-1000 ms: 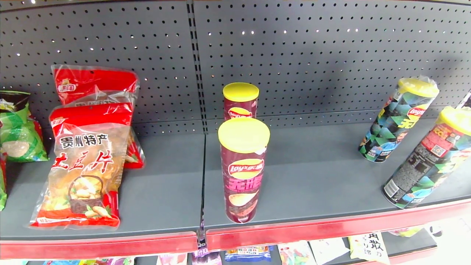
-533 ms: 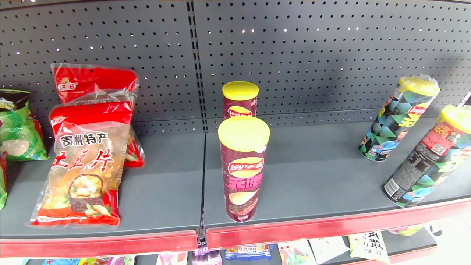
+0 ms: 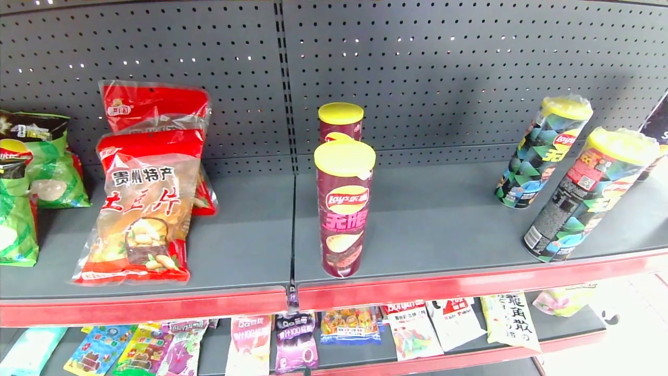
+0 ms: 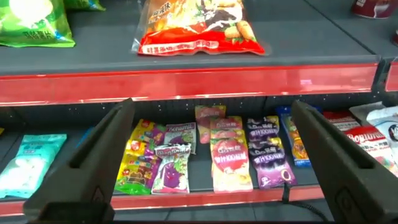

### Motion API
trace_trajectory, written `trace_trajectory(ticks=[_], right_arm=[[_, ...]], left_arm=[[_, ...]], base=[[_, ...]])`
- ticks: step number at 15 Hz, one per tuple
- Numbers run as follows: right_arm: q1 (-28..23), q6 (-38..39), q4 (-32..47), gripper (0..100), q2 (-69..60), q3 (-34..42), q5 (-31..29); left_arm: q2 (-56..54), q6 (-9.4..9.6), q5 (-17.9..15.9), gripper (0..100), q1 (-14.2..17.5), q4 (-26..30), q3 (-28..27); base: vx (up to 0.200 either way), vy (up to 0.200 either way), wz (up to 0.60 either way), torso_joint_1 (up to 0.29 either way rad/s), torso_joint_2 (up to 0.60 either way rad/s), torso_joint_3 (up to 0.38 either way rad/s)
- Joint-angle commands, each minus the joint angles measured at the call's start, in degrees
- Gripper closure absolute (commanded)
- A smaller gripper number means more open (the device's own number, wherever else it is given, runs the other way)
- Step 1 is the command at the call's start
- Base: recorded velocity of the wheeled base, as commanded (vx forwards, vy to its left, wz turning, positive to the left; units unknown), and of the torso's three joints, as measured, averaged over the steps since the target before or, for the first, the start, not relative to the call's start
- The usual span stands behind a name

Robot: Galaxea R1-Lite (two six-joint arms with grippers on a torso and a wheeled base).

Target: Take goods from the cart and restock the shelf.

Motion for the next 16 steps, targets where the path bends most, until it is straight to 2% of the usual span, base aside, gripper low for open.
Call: trace_trajectory(ticks=[1, 16], right_arm=[[0.00, 0.00, -0.02, 0, -0.09, 0.00, 0.06], [0.00, 0.00, -0.02, 0, -0.09, 0.00, 0.06]], left_arm=[[0.00, 0.00, 0.01, 0, 0.01, 0.00, 0.00], [0.00, 0.00, 0.01, 0, 0.01, 0.00, 0.00]], base=[[0.000, -0.200, 0.00, -0.002, 0.00, 0.007], [0.000, -0.200, 0.00, 0.005, 0.00, 0.002]])
